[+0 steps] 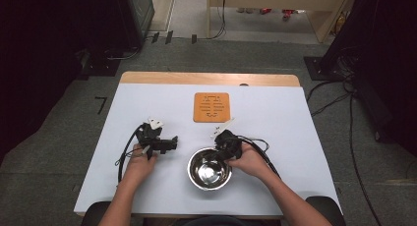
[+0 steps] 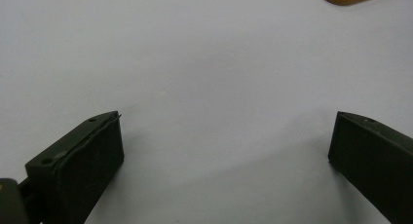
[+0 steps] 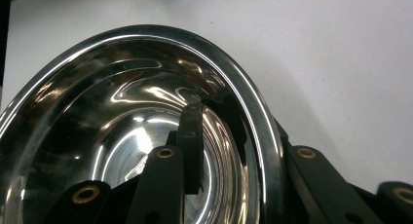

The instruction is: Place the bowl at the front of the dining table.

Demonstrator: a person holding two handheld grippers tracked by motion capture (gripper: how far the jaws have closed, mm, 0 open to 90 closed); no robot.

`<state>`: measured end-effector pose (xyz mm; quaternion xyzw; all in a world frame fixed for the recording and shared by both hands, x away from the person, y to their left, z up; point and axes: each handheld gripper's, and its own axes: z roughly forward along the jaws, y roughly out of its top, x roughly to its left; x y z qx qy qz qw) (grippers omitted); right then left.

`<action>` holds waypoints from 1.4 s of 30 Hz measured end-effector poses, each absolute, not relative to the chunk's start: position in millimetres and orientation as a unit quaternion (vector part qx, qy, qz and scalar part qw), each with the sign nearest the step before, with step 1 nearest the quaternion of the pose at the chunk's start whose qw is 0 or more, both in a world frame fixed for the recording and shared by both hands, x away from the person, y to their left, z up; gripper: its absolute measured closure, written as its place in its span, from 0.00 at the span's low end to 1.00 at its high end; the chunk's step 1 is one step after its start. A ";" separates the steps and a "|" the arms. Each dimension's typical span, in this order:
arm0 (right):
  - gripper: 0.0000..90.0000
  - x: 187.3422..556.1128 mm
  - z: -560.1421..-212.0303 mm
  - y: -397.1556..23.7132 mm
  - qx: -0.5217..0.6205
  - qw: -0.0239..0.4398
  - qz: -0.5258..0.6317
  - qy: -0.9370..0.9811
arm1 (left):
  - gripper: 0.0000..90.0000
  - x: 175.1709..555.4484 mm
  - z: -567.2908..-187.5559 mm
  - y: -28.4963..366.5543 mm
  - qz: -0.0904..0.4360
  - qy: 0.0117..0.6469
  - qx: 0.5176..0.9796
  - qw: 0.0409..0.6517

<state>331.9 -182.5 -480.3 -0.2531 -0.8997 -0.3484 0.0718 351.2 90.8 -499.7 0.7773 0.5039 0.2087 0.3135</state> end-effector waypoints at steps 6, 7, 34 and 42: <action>0.85 334.5 -476.9 -185.9 -0.263 0.095 -0.348 -0.895 | 0.00 351.2 -499.8 90.5 0.208 0.505 0.776 0.315; 0.85 334.5 -476.9 -185.9 -0.263 0.095 -0.348 -0.895 | 0.00 351.2 -499.8 90.6 0.208 0.505 0.776 0.315; 0.97 336.0 -471.1 -190.2 -0.268 0.087 -0.354 -0.892 | 0.00 351.3 -499.7 90.8 0.208 0.504 0.777 0.313; 0.97 336.5 -468.3 -192.4 -0.271 0.088 -0.358 -0.889 | 0.00 351.2 -499.7 90.8 0.208 0.504 0.777 0.313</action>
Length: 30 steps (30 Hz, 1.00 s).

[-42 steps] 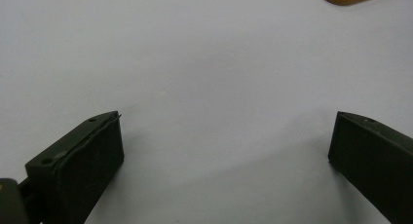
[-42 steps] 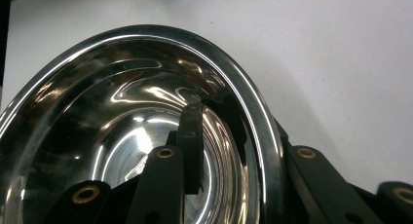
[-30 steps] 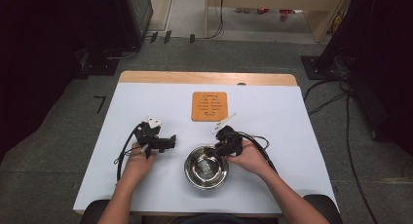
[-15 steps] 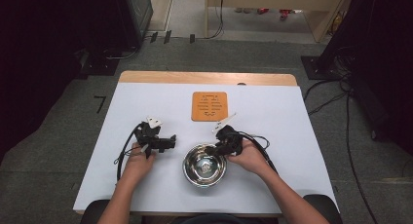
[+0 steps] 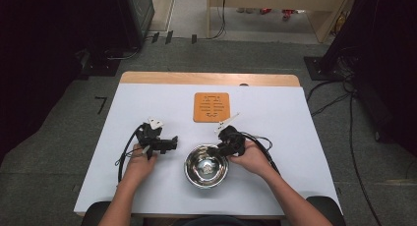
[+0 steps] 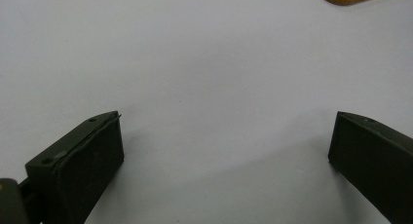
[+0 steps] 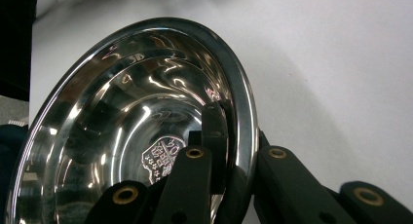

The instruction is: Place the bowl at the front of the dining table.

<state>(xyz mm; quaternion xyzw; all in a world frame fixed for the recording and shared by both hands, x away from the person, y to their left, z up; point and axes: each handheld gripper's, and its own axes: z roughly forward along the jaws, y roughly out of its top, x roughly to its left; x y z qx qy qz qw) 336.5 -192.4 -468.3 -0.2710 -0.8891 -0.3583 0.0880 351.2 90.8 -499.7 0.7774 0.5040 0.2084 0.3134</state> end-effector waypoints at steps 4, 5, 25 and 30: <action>0.97 336.5 -466.5 -192.9 -0.274 0.087 -0.361 -0.887 | 0.00 351.2 -499.7 90.7 0.208 0.504 0.777 0.314; 0.97 336.5 -466.1 -193.0 -0.273 0.087 -0.362 -0.887 | 0.00 351.2 -499.7 90.7 0.208 0.505 0.777 0.314; 0.97 339.7 -455.6 -193.7 -0.288 0.081 -0.375 -0.877 | 0.00 351.2 -499.8 90.7 0.209 0.504 0.777 0.314; 0.97 342.5 -454.2 -195.2 -0.296 0.079 -0.377 -0.874 | 0.00 351.2 -499.7 90.8 0.209 0.504 0.778 0.313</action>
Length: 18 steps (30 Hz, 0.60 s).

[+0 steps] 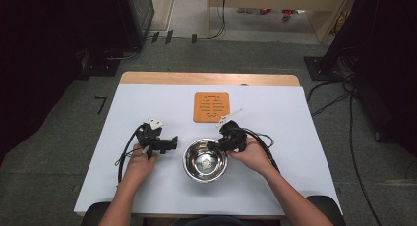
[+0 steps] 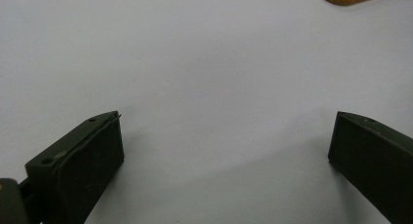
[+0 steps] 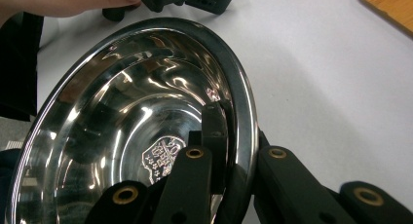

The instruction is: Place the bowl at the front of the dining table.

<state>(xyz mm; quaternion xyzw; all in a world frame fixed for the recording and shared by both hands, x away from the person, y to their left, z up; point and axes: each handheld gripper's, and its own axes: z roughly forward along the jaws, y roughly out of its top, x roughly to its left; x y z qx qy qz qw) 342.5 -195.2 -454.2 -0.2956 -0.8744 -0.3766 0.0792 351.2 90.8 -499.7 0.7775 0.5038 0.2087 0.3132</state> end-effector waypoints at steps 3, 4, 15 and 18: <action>0.97 343.7 -453.2 -195.8 -0.298 0.079 -0.378 -0.873 | 0.00 351.2 -499.7 90.8 0.209 0.504 0.777 0.313; 0.97 344.0 -452.6 -195.7 -0.301 0.078 -0.378 -0.872 | 0.00 351.2 -499.7 90.8 0.209 0.504 0.777 0.313; 0.97 349.3 -449.6 -197.0 -0.319 0.070 -0.383 -0.864 | 0.00 351.2 -499.8 90.6 0.209 0.505 0.776 0.314; 0.97 351.2 -449.6 -197.5 -0.325 0.066 -0.383 -0.862 | 0.00 351.2 -499.8 90.5 0.209 0.505 0.776 0.315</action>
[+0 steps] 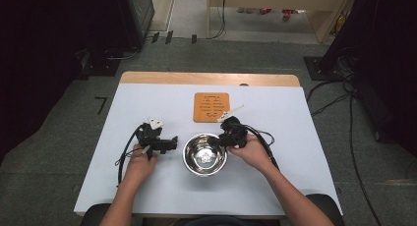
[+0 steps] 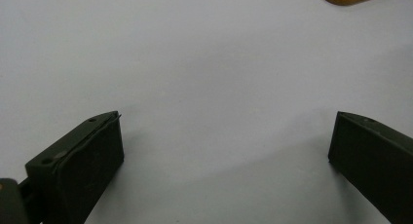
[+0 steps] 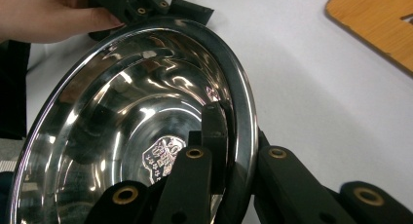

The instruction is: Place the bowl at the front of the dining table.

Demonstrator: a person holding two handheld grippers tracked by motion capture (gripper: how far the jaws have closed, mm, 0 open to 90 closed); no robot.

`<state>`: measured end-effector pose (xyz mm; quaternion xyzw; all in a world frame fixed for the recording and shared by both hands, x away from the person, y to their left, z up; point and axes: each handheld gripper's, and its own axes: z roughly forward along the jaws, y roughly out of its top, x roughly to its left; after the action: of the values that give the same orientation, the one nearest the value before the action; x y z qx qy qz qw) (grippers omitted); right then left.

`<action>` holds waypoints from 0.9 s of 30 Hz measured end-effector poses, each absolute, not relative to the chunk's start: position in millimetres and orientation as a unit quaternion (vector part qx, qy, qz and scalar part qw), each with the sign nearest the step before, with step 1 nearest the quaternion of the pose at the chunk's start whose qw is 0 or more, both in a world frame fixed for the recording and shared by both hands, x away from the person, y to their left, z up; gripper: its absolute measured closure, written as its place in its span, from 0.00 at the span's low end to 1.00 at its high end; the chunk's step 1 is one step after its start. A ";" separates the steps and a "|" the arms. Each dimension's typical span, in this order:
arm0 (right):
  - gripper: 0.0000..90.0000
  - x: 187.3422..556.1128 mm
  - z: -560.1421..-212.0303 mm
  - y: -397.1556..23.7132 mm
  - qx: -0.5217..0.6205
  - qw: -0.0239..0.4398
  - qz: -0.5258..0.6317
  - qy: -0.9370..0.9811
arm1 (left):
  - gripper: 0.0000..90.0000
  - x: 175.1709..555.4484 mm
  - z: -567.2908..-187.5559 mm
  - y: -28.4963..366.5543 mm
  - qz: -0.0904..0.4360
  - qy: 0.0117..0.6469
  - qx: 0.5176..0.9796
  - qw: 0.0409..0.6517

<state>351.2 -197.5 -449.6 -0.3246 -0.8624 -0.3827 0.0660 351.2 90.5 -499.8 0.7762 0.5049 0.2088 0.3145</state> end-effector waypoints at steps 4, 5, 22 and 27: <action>0.97 354.2 -448.5 -198.3 -0.333 0.061 -0.383 -0.859 | 0.00 351.2 -499.9 90.4 0.209 0.505 0.776 0.315; 0.97 355.3 -448.5 -198.7 -0.335 0.058 -0.385 -0.858 | 0.00 351.2 -499.9 90.5 0.209 0.505 0.776 0.315; 0.97 366.8 -447.7 -204.6 -0.374 0.046 -0.392 -0.839 | 0.00 351.2 -499.8 90.6 0.209 0.504 0.777 0.314; 0.97 369.3 -447.7 -204.3 -0.385 0.045 -0.392 -0.835 | 0.00 351.2 -499.9 90.5 0.209 0.505 0.776 0.315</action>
<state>369.3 -204.3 -447.7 -0.3848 -0.8346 -0.3917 0.0448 351.2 90.5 -499.9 0.7760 0.5051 0.2090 0.3147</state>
